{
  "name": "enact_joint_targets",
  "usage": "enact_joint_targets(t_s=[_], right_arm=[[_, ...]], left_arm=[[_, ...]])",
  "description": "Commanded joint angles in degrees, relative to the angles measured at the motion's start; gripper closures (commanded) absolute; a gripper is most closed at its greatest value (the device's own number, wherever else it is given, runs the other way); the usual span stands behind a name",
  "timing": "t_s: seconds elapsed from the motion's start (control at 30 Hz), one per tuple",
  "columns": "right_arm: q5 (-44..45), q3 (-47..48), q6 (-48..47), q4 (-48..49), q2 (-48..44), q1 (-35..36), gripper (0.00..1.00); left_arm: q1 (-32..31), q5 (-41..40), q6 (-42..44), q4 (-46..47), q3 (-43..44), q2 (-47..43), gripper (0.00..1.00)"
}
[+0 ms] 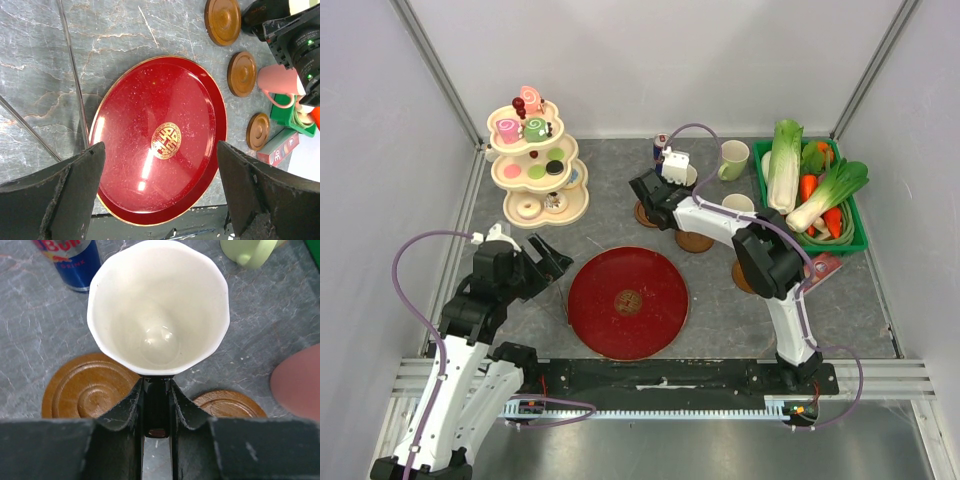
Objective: Serve the afternoon tea
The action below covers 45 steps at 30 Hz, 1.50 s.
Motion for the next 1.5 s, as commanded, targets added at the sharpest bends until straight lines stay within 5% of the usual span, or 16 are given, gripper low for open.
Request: enact_joint_targets(t_s=[0.0,0.5,0.77,1.0,1.33,1.47], right_arm=[[3.09,-3.02,-11.08,12.27,-8.56,2.74,1.0],[-1.47,-7.95,-9.6,14.83,-7.34,8.64,0.96],[-3.4,-11.56,-7.32,14.74,-8.74,8.64,0.56],[-11.14,-11.3,-9.43,13.52,-12.95,8.64,0.05],[-10.53,-21.03,-12.86,2.37,-34.29,7.86,0.02],[-15.43,-29.99,-9.69,-4.41,-44.67,1.81,0.02]], left_arm=[[0.23,0.8,1.9,1.06,-0.66,-0.71,0.02],[0.32,2.11,2.52,0.45,-1.19,-1.06,0.02],[0.32,1.85,2.6,0.45,-0.84,-1.06,0.02],[0.32,1.77,2.6,0.8,-1.19,-0.89,0.02],[0.32,3.61,2.78,3.52,-2.51,-0.27,0.01],[0.32,5.19,3.74,5.45,-3.82,0.52,0.01]])
